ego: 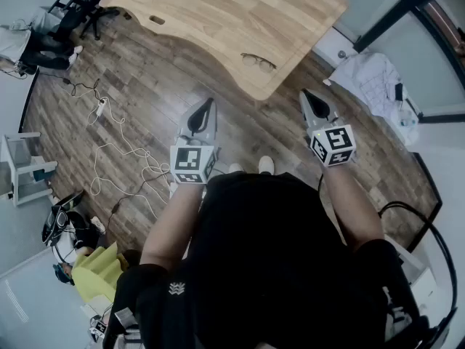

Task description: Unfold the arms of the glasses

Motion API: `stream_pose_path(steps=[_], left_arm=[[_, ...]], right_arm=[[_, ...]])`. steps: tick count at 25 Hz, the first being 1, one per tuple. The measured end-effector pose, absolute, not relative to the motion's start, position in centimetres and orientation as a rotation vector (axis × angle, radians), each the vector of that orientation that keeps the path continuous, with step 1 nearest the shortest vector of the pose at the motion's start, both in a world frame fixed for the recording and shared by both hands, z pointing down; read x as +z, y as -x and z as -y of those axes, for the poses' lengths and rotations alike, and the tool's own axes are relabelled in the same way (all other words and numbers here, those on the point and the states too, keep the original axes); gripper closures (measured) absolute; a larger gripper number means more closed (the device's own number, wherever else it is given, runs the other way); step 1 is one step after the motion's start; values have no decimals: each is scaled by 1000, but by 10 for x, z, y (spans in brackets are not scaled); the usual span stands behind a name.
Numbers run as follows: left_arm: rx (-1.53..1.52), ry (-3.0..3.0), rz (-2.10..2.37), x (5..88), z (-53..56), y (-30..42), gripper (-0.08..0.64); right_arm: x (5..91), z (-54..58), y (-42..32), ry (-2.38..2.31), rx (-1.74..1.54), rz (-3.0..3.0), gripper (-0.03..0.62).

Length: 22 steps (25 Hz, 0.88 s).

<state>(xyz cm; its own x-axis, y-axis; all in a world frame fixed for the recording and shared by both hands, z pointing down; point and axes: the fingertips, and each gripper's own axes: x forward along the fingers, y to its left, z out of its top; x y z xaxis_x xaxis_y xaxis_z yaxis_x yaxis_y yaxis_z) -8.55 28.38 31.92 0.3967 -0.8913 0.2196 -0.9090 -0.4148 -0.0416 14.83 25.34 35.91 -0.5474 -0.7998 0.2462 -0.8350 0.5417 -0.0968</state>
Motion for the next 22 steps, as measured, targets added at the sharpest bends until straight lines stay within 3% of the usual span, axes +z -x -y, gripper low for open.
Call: stream_pose_path(steps=[14,22], left_arm=[[402,-2524,1692,328,-263,81,554],[409,-2512,1660,351,-187,106,554]], right_arm=[[371,-229,-151,-1367,301,2608,592],[404,-169,-114,-1254,409,2581,592]])
